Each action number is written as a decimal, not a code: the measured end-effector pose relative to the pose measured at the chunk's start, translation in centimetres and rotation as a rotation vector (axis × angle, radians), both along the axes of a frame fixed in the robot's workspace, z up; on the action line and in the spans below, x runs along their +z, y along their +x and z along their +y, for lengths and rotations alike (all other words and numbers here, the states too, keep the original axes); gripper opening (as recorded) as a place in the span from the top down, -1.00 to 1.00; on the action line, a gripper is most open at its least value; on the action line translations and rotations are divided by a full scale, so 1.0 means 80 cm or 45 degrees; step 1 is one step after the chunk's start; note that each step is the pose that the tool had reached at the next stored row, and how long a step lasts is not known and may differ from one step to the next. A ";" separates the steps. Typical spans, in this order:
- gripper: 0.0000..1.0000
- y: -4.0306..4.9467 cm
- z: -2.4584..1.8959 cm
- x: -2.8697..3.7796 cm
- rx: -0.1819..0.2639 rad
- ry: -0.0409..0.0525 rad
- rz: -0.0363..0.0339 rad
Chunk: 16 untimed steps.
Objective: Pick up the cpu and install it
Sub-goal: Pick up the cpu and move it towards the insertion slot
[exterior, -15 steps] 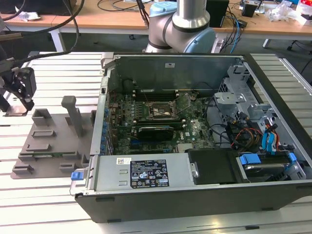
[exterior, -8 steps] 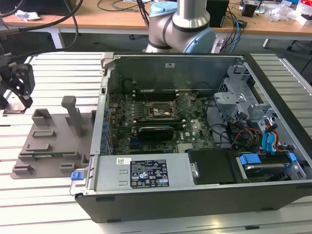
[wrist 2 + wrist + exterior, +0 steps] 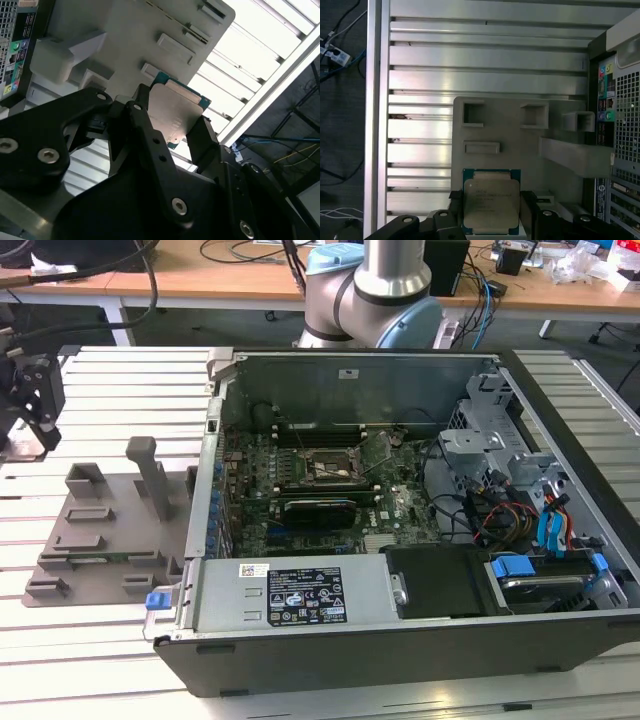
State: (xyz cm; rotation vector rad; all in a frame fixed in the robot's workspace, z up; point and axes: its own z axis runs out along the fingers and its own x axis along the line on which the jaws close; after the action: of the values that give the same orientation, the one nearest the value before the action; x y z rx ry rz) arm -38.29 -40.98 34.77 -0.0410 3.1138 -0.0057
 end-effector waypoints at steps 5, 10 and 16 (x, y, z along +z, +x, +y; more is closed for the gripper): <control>-0.09 0.000 0.0044 0.0379 0.000 -0.001 0.0000; -0.09 0.000 0.0057 0.0578 0.000 0.000 0.0000; -0.09 0.020 0.0057 0.0613 0.000 -0.001 0.0001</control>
State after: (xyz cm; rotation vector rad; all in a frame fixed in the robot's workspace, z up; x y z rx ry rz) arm -36.71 -40.52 39.67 -0.0412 3.1139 -0.0071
